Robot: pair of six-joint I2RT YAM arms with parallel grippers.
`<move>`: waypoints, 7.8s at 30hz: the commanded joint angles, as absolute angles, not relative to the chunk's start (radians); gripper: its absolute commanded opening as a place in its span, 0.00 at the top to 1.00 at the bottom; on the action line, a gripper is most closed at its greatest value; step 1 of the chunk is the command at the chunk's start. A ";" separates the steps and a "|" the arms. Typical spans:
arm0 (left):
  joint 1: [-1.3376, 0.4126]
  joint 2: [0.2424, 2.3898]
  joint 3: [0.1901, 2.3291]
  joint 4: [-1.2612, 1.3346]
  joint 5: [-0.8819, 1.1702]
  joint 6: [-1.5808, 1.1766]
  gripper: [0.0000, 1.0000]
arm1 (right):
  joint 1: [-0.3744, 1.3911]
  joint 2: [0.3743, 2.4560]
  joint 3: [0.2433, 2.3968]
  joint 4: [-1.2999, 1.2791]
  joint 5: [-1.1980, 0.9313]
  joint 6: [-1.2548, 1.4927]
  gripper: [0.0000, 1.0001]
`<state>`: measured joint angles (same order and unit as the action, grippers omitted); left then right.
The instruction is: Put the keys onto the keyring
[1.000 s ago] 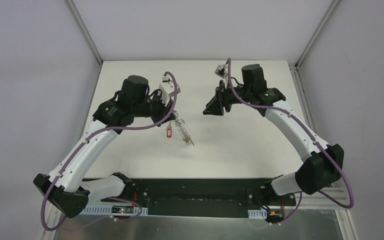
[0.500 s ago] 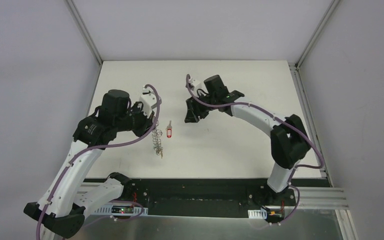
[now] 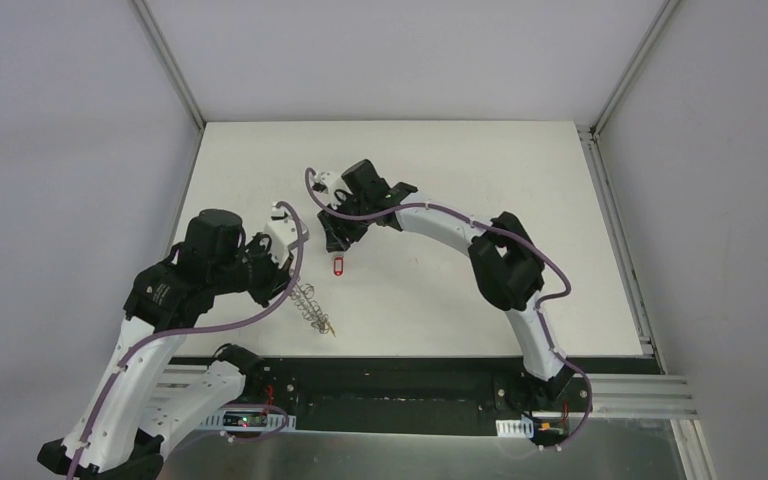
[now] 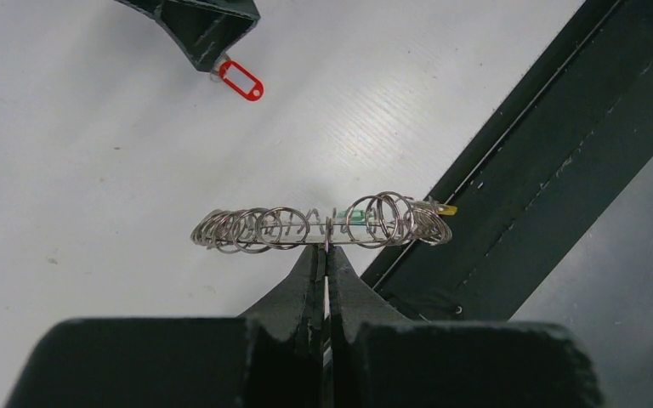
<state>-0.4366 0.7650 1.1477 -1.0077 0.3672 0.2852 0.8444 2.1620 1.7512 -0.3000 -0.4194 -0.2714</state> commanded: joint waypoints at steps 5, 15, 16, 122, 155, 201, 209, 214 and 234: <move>-0.424 0.701 1.130 -1.056 0.413 0.318 1.00 | 0.920 2.265 1.898 -0.424 -0.244 -0.443 0.48; -0.424 0.698 1.132 -1.064 0.426 0.320 1.00 | 0.974 2.297 1.905 -0.452 -0.121 -0.537 0.55; -0.424 0.697 1.133 -1.063 0.427 0.319 1.00 | 0.977 2.302 1.905 -0.452 -0.110 -0.541 0.56; -0.423 0.911 1.191 -0.880 0.608 0.327 1.00 | 0.489 1.798 1.110 -0.573 -0.626 -0.571 0.75; -0.426 0.989 1.270 -0.890 0.649 0.339 1.00 | 0.498 1.457 1.170 -0.453 -0.814 -0.674 1.00; -0.658 1.295 1.523 -0.670 0.520 0.052 1.00 | 0.490 1.457 1.150 0.432 -1.297 0.417 1.00; -0.661 1.305 1.526 -0.658 0.494 0.037 1.00 | 0.492 1.471 1.104 0.577 -1.279 0.531 1.00; -0.662 1.308 1.523 -0.655 0.493 0.038 1.00 | 0.496 1.483 1.098 0.578 -1.254 0.543 1.00; -0.670 1.294 1.503 -0.660 0.470 0.076 1.00 | 0.528 1.537 1.099 0.584 -1.215 0.558 1.00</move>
